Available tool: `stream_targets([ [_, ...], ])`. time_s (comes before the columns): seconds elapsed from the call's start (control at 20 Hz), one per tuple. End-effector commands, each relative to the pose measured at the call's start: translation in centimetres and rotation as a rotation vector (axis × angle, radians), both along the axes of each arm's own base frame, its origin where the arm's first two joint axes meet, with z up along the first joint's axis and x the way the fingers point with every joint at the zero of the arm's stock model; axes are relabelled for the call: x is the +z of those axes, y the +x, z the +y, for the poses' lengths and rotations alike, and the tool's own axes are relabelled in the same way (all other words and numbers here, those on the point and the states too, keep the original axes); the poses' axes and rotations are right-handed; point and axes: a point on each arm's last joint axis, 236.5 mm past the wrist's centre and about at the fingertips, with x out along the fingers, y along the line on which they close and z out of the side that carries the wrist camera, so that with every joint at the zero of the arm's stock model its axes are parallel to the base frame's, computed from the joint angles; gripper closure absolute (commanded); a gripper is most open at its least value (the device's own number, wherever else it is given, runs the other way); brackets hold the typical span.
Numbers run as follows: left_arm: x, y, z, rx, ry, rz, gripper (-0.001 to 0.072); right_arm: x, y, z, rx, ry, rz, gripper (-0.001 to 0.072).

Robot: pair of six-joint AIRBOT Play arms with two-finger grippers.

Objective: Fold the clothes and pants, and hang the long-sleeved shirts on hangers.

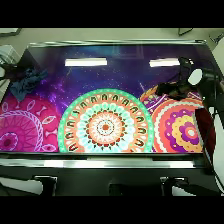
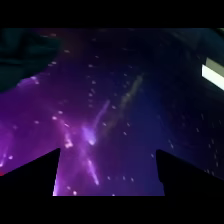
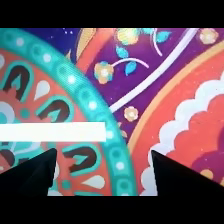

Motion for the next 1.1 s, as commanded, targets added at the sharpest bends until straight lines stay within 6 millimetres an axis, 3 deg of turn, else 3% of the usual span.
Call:
stream_targets([
  [0.0, -4.6, 0.0, 9.8, 0.237, -0.520, 0.008, 0.0002, -0.4, -0.8, 0.1, 0.018, -0.007, 0.034, 0.0033],
  [0.2, -10.7, 0.5, 13.5, 0.261, -0.601, -0.018, 0.0002, -0.2, -0.5, 0.2, 0.016, -0.003, 0.020, 0.0032],
  [0.4, -14.6, 2.6, 14.6, 0.340, -0.576, -0.063, 0.0002, -0.3, -0.7, 0.5, 0.008, 0.019, 0.034, 0.0032],
  [0.65, -14.7, 5.8, 15.3, 0.386, -0.550, -0.221, 0.0002, -0.1, -1.2, 1.9, 0.012, 0.082, 0.052, 0.0032],
  [0.85, -15.2, 7.1, 15.4, 0.440, -0.523, -0.276, 0.0020, -0.1, -3.2, 4.1, 0.038, 0.173, 0.141, 0.0030],
  [0.9, -15.4, 7.3, 14.9, 0.434, -0.527, -0.271, 0.0223, 0.0, -3.7, 4.8, 0.047, 0.206, 0.162, 0.0029],
  [0.95, -15.5, 7.4, 14.0, 0.418, -0.543, -0.259, 0.0604, 0.2, -4.1, 5.5, 0.054, 0.237, 0.177, 0.0028],
  [1.0, -15.4, 7.5, 12.9, 0.380, -0.559, -0.239, 0.0682, 0.4, -4.4, 5.9, 0.060, 0.253, 0.187, 0.0028],
  [1.05, -14.8, 7.6, 11.7, 0.323, -0.564, -0.221, 0.0682, 0.6, -4.5, 5.9, 0.062, 0.255, 0.185, 0.0027],
])
